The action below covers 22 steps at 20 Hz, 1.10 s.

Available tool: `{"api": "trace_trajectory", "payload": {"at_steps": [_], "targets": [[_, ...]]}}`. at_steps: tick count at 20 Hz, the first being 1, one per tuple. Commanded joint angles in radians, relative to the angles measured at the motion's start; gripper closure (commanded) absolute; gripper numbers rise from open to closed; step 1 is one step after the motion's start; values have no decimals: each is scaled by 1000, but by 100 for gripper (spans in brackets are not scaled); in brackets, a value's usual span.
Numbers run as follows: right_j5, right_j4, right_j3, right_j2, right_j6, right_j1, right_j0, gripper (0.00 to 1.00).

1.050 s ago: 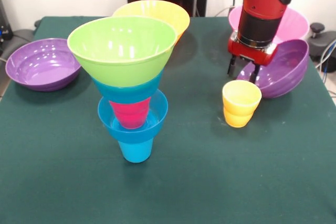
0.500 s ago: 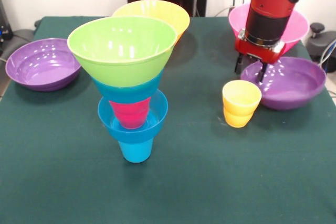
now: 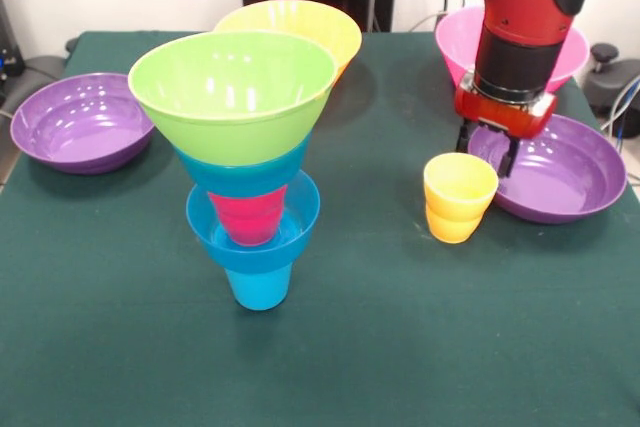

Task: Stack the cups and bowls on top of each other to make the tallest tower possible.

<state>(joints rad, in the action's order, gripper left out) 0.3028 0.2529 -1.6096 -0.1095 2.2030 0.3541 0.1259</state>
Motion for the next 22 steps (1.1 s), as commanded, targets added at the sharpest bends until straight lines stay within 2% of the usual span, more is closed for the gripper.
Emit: {"api": "trace_trajectory", "payload": {"at_steps": [1,6,13,14,22], "targets": [[65,28,74,81,116,-57,-4,0],[65,31,73,74,131,-59,18,0],[111,34,101,68,122,-67,12,0],[115,33,104,68,122,-68,11,100],[151,32,112,73,110,-64,-1,100]]}}
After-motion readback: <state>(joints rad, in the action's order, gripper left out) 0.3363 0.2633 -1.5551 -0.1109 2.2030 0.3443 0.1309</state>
